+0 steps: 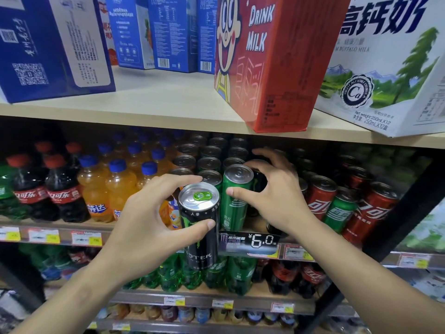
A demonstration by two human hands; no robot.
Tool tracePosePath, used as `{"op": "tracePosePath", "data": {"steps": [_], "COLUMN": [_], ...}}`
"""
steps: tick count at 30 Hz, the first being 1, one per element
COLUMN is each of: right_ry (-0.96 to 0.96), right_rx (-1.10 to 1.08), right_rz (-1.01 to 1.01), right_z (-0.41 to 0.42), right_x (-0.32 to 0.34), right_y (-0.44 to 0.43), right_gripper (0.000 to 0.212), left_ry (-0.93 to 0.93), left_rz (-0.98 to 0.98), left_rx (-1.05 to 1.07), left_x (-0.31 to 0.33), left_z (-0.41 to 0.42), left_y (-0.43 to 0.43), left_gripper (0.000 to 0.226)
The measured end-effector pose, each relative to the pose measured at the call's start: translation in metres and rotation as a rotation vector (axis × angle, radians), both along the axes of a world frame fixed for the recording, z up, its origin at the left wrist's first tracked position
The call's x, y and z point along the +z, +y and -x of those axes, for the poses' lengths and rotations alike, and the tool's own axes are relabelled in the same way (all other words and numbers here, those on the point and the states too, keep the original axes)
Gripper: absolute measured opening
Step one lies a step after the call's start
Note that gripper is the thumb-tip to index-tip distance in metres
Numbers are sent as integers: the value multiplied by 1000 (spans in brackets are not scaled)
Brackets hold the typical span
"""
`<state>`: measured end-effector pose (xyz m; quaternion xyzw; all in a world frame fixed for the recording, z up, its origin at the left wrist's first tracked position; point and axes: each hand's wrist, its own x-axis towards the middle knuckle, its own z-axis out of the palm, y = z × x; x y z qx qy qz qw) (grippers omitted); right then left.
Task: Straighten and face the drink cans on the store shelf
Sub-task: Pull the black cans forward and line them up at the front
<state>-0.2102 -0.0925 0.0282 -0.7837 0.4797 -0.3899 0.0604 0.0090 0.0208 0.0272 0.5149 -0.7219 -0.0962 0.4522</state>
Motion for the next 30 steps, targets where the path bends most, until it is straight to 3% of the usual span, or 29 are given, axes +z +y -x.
{"op": "tracePosePath", "data": {"steps": [6,12,21,30], "right_ry": [14,143,191,271], "right_rx": [-11,-65,-145,-149], "right_rz": [-10,-39,-40,-41], "right_z": [-1,1,-4,-7], "right_x": [-6,-12,-19,-9], "right_y": [-3,-3,0,2], "right_gripper": [67,79,64,72], "left_ry": [-22,-26,-32,-52], "left_rz": [-3,-3,-13,-20], "left_rx": [-13,-17,-17,-11], "left_x": [2,1,-3,-6], "left_z": [3,4,5,6], "left_y": [-2,-4,-8,-13], "left_gripper": [61,61,61,62]}}
